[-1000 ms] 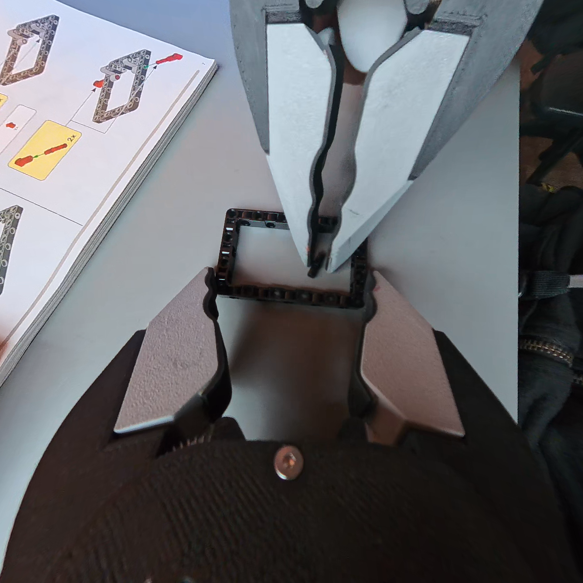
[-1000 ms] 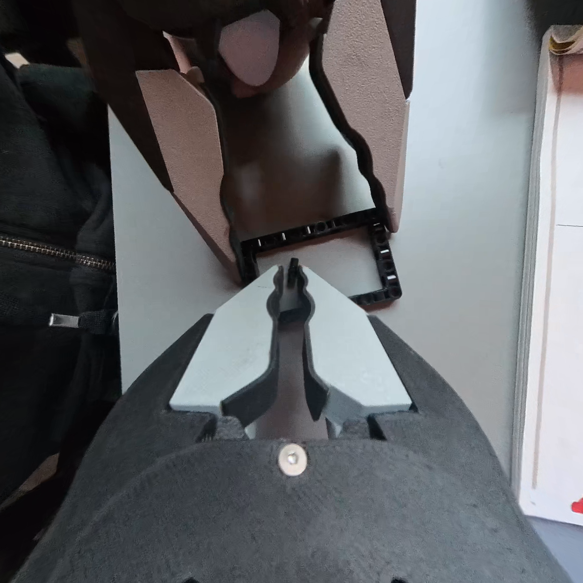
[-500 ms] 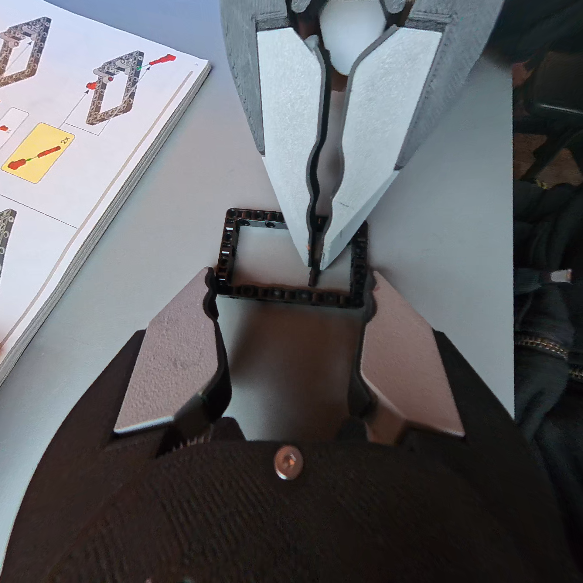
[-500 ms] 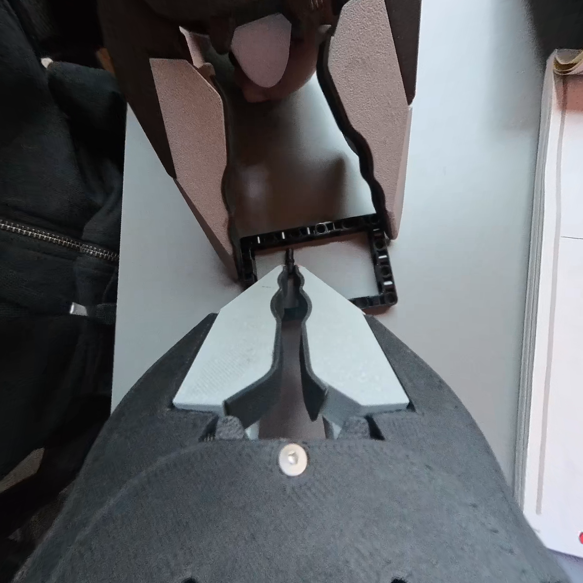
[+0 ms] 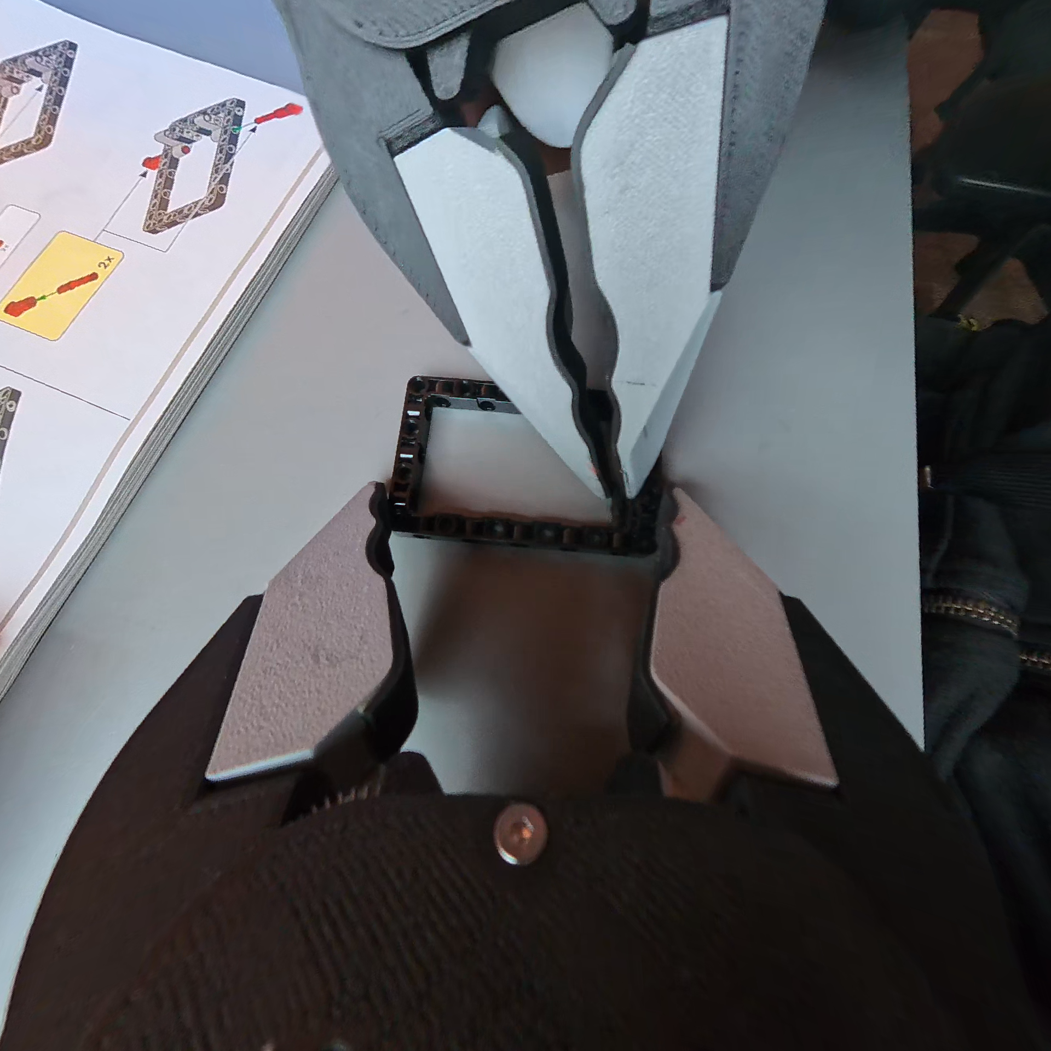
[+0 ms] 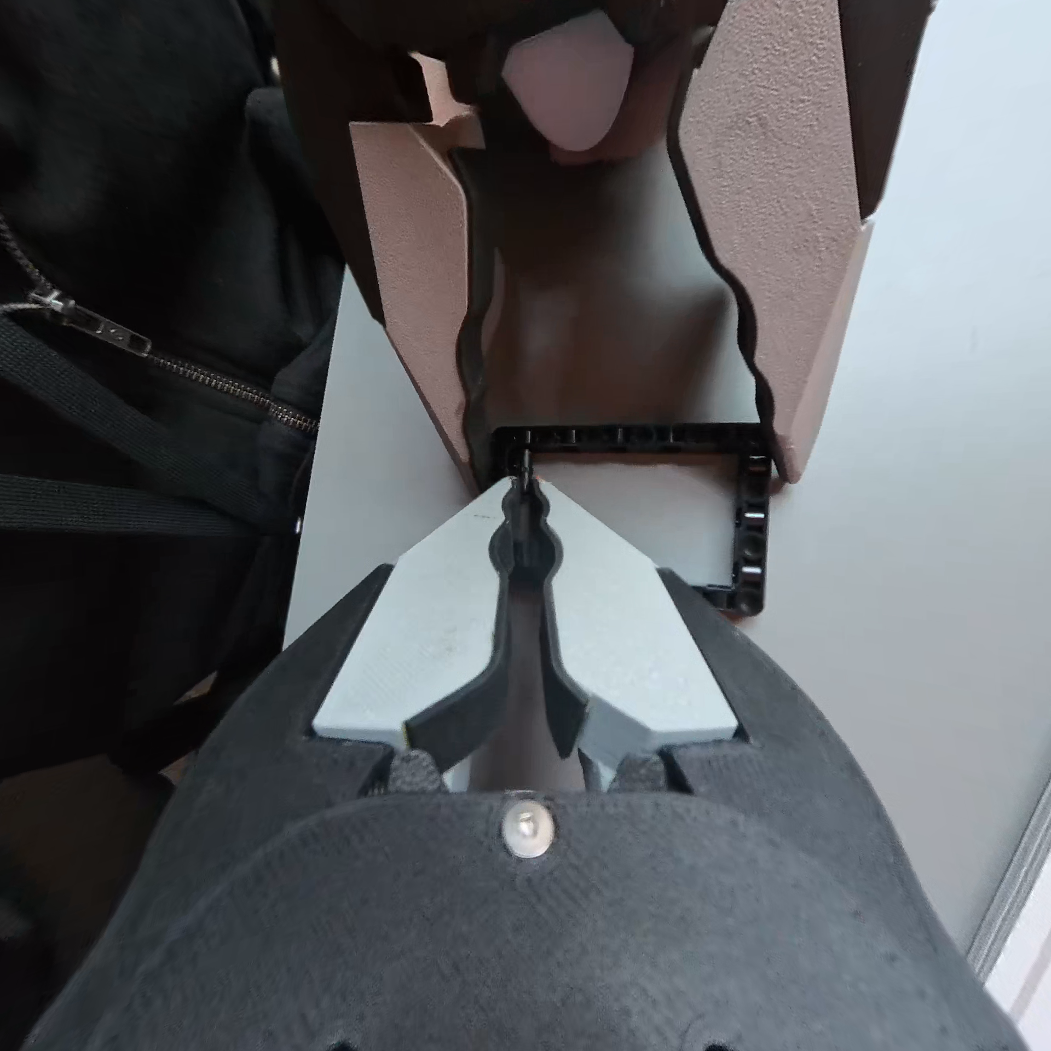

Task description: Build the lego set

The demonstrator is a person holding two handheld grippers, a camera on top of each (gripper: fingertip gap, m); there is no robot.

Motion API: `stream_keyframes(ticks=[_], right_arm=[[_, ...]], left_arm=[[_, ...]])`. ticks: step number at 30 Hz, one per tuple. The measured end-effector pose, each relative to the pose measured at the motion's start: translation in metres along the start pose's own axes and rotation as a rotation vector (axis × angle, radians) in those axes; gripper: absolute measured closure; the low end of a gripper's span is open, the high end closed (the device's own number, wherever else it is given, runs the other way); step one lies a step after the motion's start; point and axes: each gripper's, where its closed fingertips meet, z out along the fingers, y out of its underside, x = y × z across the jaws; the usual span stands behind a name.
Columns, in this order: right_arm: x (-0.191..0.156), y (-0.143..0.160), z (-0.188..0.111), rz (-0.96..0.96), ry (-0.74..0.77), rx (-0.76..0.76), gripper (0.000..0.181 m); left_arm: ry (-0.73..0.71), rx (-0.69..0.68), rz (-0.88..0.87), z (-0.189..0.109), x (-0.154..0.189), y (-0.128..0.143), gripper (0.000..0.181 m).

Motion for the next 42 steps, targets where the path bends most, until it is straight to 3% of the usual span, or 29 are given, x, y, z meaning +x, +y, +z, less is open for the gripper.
stream_keyframes(ticks=[1,10,13,24,29,38,42], right_arm=[[0.0,0.0,0.0,-0.001,-0.012,-0.005,0.181],[-0.001,0.001,0.001,0.03,-0.049,-0.038,0.181],[-0.002,0.001,0.001,0.123,-0.096,-0.095,0.181],[-0.004,0.0,0.004,0.246,-0.165,-0.081,0.181],[-0.004,-0.002,0.005,0.33,-0.188,-0.041,0.181],[-0.003,-0.008,0.01,0.234,-0.086,0.016,0.181],[-0.003,-0.009,0.01,0.286,-0.129,0.101,0.181]], left_arm=[[0.0,0.0,0.0,0.0,0.0,0.0,0.089],[0.003,0.001,0.009,0.0,0.002,0.0,0.089],[0.002,0.001,0.007,0.0,0.002,0.0,0.089],[0.001,0.002,0.01,0.0,0.004,0.0,0.089],[-0.003,0.003,0.015,0.0,0.004,0.0,0.089],[0.005,0.006,0.022,0.001,0.005,-0.001,0.089],[-0.002,0.006,0.021,0.001,0.004,-0.001,0.089]])
